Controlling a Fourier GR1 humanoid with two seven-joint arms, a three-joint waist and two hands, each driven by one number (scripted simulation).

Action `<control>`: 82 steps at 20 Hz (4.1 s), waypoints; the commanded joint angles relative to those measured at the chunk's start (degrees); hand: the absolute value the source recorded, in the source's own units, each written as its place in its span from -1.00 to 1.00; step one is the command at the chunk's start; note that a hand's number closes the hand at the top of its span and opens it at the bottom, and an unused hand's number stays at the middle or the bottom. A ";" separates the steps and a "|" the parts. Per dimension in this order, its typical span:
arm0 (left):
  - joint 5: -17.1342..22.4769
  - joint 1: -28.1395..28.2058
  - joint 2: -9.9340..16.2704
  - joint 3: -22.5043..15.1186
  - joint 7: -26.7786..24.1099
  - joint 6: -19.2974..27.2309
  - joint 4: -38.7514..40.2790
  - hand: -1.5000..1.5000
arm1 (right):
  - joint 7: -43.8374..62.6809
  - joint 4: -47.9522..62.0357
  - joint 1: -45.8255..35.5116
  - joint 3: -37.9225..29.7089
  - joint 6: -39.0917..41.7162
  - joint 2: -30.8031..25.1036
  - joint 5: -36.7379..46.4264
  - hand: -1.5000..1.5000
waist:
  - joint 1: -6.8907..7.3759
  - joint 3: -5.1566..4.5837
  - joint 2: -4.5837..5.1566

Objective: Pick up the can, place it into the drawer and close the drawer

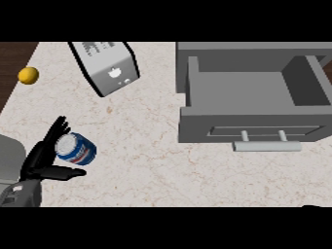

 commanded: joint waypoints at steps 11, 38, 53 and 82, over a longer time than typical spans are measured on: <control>-3.91 -8.77 -0.61 -3.82 -7.85 -1.65 13.71 -1.00 | -0.22 0.30 -0.50 -4.56 2.46 -1.28 -3.47 -1.00 | -0.35 -0.02 0.08; 5.82 -18.87 -14.42 0.41 -0.38 14.89 5.79 1.00 | 4.51 -5.61 -1.16 -1.21 -1.15 0.97 3.10 -1.00 | 0.26 0.04 -0.20; 13.76 -27.70 -15.98 -16.48 30.94 25.18 -22.84 1.00 | 3.19 0.28 -6.19 -4.51 -1.11 -1.65 2.07 -1.00 | 0.93 0.07 -0.47; 24.80 -68.43 -15.98 -31.16 45.58 46.97 0.93 1.00 | 4.52 -3.62 -5.35 -3.16 -0.48 -0.35 0.24 -1.00 | -3.56 0.15 0.49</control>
